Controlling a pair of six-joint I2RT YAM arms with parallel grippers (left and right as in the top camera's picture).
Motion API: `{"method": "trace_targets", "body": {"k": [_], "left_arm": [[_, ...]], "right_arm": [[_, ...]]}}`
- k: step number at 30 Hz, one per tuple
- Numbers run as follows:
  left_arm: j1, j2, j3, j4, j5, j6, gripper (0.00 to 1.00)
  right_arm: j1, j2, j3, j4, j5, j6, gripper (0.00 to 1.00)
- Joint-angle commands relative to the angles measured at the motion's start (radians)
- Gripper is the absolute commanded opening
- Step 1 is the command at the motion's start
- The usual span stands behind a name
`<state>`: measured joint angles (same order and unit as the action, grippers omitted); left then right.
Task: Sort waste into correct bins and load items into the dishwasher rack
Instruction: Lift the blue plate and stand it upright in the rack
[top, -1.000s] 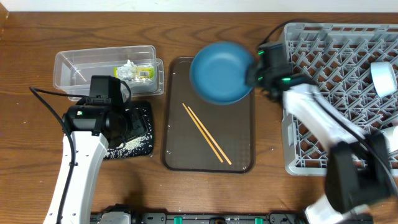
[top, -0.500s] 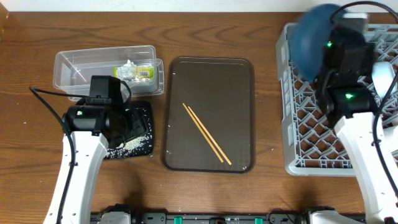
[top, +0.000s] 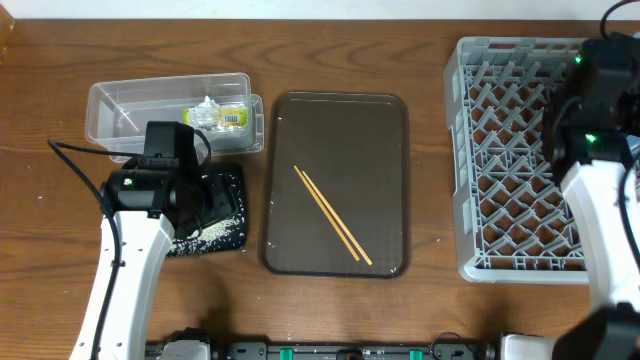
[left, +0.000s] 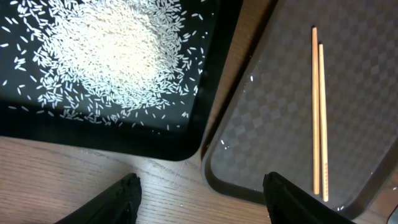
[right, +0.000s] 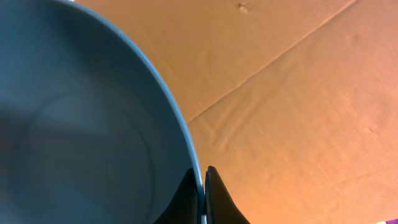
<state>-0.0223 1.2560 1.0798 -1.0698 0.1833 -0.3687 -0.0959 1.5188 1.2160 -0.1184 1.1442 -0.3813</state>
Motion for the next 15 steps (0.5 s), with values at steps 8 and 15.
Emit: {"method": "trace_targets", "body": {"k": [8,15], "left_arm": [[0.004,0.005,0.017,-0.003,-0.009,0.008,0.66],[0.004,0.005,0.017,-0.002,-0.009,0.008,0.66]], "right_arm": [[-0.002,0.181,0.002,0.372,0.021,-0.283,0.01],[0.010,0.272,0.002,0.406,-0.008,-0.311,0.01]]}}
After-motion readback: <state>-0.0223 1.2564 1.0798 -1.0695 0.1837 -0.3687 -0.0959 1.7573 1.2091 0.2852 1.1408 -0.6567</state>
